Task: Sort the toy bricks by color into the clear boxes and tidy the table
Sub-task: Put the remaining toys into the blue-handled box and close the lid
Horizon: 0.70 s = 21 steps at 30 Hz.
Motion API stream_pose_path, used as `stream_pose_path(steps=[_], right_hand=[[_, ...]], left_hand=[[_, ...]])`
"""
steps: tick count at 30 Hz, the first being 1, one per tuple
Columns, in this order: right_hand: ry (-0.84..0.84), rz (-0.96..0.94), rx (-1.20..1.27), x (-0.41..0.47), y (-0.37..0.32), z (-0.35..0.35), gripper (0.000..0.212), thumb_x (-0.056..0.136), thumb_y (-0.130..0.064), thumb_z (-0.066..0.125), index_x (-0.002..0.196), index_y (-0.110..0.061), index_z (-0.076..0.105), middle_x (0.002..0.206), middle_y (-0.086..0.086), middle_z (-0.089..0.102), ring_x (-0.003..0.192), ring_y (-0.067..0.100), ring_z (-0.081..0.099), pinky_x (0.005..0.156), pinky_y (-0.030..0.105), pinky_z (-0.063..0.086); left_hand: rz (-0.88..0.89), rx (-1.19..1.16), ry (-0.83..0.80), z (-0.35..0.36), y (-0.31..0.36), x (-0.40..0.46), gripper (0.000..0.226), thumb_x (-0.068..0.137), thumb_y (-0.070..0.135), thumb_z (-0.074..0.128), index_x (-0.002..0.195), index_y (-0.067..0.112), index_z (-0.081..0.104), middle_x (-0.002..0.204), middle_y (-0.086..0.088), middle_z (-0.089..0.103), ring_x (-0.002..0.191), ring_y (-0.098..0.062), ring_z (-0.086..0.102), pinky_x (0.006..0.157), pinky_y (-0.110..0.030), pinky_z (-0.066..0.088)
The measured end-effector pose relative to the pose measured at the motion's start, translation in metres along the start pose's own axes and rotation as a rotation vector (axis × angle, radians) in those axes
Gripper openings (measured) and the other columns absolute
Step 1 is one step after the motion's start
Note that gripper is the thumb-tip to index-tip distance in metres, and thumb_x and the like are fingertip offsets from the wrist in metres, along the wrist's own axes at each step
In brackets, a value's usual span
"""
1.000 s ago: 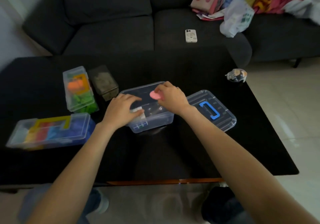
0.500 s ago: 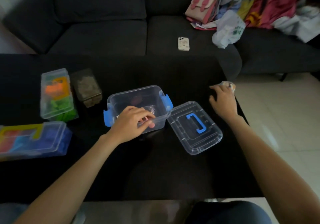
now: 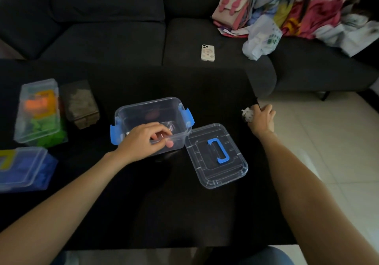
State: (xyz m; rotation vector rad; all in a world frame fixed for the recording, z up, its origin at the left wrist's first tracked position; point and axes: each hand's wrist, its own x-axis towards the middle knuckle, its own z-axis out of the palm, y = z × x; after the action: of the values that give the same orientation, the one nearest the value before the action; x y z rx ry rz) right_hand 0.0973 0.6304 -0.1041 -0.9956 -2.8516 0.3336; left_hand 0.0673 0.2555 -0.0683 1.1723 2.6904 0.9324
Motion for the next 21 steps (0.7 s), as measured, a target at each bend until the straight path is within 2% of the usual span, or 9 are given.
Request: stream_pose_path(steps=[3, 6, 8, 10, 12, 14, 16, 18, 21], right_hand=[[-0.005, -0.022, 0.262, -0.025, -0.007, -0.012, 0.051, 0.084, -0.022, 0.067, 0.129, -0.016, 0.044, 0.130, 0.015, 0.043, 0.115, 0.031, 0.046, 0.090, 0.038, 0.042], [-0.102, -0.050, 0.800, -0.061, -0.045, -0.040, 0.055, 0.084, -0.032, 0.068, 0.130, -0.017, 0.044, 0.119, 0.004, 0.056, 0.093, 0.007, 0.057, 0.075, 0.019, 0.044], [-0.192, -0.070, 1.041, -0.084, -0.079, -0.057, 0.055, 0.085, -0.034, 0.066, 0.132, -0.020, 0.040, 0.116, 0.000, 0.057, 0.088, 0.003, 0.059, 0.068, 0.015, 0.045], [-0.216, -0.207, 0.997, -0.105, -0.113, -0.068, 0.054, 0.085, -0.035, 0.067, 0.130, -0.020, 0.040, 0.108, -0.004, 0.057, 0.082, 0.001, 0.060, 0.064, 0.013, 0.045], [-0.122, -0.417, 0.691, -0.119, -0.142, -0.067, 0.053, 0.082, -0.041, 0.068, 0.125, -0.020, 0.043, 0.102, -0.007, 0.057, 0.085, 0.003, 0.058, 0.071, 0.019, 0.046], [-0.032, -0.551, 0.368, -0.123, -0.162, -0.054, 0.054, 0.082, -0.048, 0.064, 0.125, -0.023, 0.045, 0.108, -0.003, 0.060, 0.102, 0.017, 0.053, 0.086, 0.035, 0.044], [-0.063, -0.586, 0.217, -0.124, -0.173, -0.042, 0.055, 0.086, -0.047, 0.059, 0.133, -0.025, 0.043, 0.124, 0.003, 0.058, 0.119, 0.026, 0.045, 0.095, 0.042, 0.037], [-0.087, -0.589, 0.285, -0.125, -0.172, -0.038, 0.051, 0.092, -0.038, 0.055, 0.139, -0.024, 0.042, 0.138, 0.005, 0.049, 0.128, 0.027, 0.039, 0.103, 0.041, 0.034], [0.095, -0.468, 0.492, -0.138, -0.141, -0.038, 0.040, 0.094, -0.024, 0.053, 0.133, -0.021, 0.049, 0.136, 0.004, 0.051, 0.126, 0.022, 0.043, 0.100, 0.028, 0.033]], left_hand=[[-0.012, 0.012, -0.015, -0.003, 0.003, -0.002, 0.039, 0.078, 0.063, 0.046, 0.101, 0.036, 0.061, 0.100, 0.021, 0.059, 0.091, -0.001, 0.060, 0.081, -0.031, 0.052], [-0.023, 0.041, -0.045, -0.008, 0.008, -0.007, 0.038, 0.081, 0.057, 0.048, 0.107, 0.033, 0.062, 0.104, 0.020, 0.059, 0.095, 0.000, 0.058, 0.085, -0.029, 0.050], [0.012, 0.122, -0.038, -0.010, 0.011, -0.012, 0.044, 0.081, 0.056, 0.047, 0.113, 0.029, 0.062, 0.109, 0.017, 0.061, 0.099, 0.000, 0.057, 0.090, -0.025, 0.045], [0.061, 0.209, 0.039, -0.012, 0.009, -0.023, 0.037, 0.083, 0.046, 0.056, 0.112, 0.025, 0.065, 0.110, 0.012, 0.065, 0.101, -0.004, 0.059, 0.089, -0.022, 0.039], [0.080, 0.239, 0.130, -0.016, 0.004, -0.035, 0.027, 0.081, 0.026, 0.070, 0.106, 0.020, 0.069, 0.104, 0.007, 0.069, 0.096, -0.010, 0.063, 0.086, -0.026, 0.042], [0.056, 0.241, 0.152, -0.020, 0.000, -0.044, 0.025, 0.078, 0.017, 0.073, 0.103, 0.020, 0.070, 0.100, 0.005, 0.070, 0.092, -0.013, 0.064, 0.083, -0.032, 0.047], [0.032, 0.260, 0.153, -0.023, -0.001, -0.049, 0.024, 0.079, 0.016, 0.072, 0.102, 0.022, 0.070, 0.098, 0.006, 0.070, 0.090, -0.012, 0.063, 0.082, -0.033, 0.048], [0.017, 0.283, 0.167, -0.023, 0.000, -0.050, 0.024, 0.079, 0.016, 0.071, 0.102, 0.023, 0.070, 0.098, 0.006, 0.069, 0.090, -0.013, 0.063, 0.082, -0.032, 0.047], [0.029, 0.283, 0.279, -0.014, 0.013, -0.056, 0.026, 0.080, 0.020, 0.067, 0.106, 0.020, 0.066, 0.103, 0.004, 0.067, 0.095, -0.013, 0.059, 0.085, -0.025, 0.040]])
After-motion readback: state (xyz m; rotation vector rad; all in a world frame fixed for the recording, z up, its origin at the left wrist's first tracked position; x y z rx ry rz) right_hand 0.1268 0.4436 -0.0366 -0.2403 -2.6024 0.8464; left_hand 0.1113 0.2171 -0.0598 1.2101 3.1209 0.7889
